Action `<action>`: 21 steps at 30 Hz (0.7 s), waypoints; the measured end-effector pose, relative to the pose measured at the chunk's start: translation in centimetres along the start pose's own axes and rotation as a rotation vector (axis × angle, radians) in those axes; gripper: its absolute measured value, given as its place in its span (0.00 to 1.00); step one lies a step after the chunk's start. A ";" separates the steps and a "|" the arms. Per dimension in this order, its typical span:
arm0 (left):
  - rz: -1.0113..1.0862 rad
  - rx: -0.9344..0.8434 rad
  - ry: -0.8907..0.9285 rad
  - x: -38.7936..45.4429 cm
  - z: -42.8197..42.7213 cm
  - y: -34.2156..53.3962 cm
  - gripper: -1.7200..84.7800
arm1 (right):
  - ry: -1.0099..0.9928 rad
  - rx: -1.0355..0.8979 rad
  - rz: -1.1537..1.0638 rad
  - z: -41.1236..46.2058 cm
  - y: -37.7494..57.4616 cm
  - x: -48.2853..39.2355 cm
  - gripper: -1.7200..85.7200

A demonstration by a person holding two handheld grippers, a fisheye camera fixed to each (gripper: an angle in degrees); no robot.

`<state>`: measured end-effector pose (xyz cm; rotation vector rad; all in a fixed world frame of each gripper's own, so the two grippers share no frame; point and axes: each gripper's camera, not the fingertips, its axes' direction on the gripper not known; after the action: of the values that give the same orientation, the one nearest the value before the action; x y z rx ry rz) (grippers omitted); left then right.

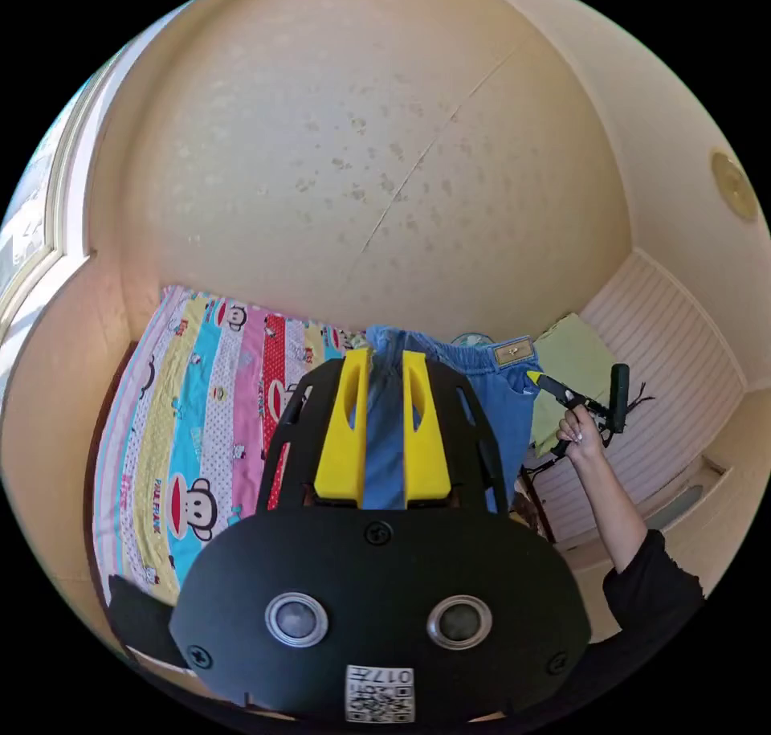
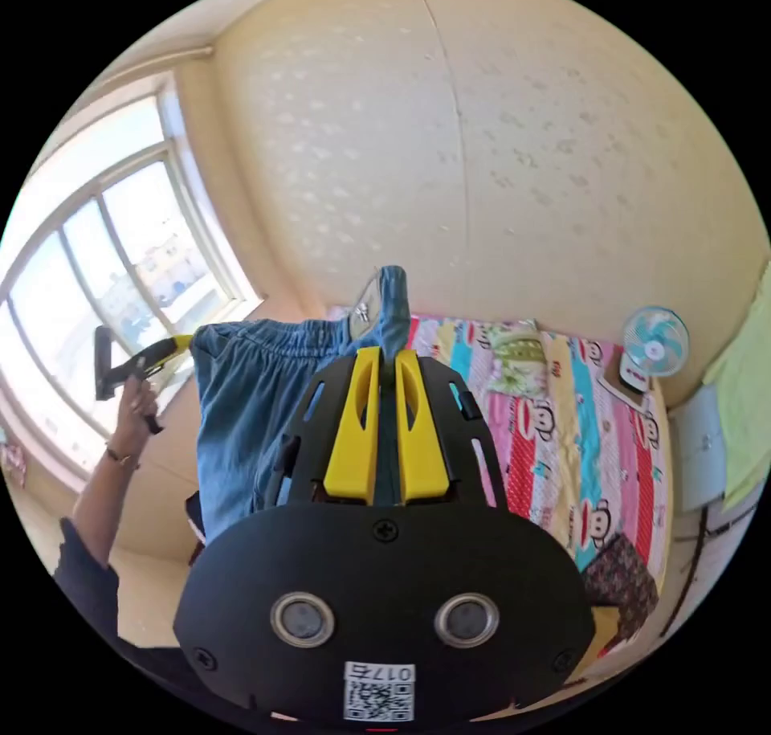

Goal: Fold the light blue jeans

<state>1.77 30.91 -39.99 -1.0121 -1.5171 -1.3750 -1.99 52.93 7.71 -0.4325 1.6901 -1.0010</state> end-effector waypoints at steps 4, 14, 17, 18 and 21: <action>-0.134 -0.206 -0.032 -10.8 4.4 11.5 0.12 | 0.049 -0.145 -0.036 10.0 6.9 3.4 0.07; -0.600 -0.690 -0.139 -27.1 -8.2 50.5 0.14 | -0.043 -0.867 0.128 20.7 43.6 15.3 0.05; -0.672 -0.578 -0.293 -26.4 -17.6 53.8 0.16 | -0.058 -0.929 0.256 17.8 49.5 17.7 0.05; -0.705 -0.537 -0.310 -26.4 -19.6 54.3 0.16 | -0.059 -0.927 0.302 16.5 50.9 18.4 0.05; -0.873 -0.370 -0.201 -27.7 -27.3 56.5 0.17 | -0.078 -0.887 0.423 13.4 52.6 19.9 0.04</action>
<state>65.76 7.10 -46.19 -0.7185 -2.0206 -2.2736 13.21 63.99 -46.98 -0.6261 1.9800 0.1146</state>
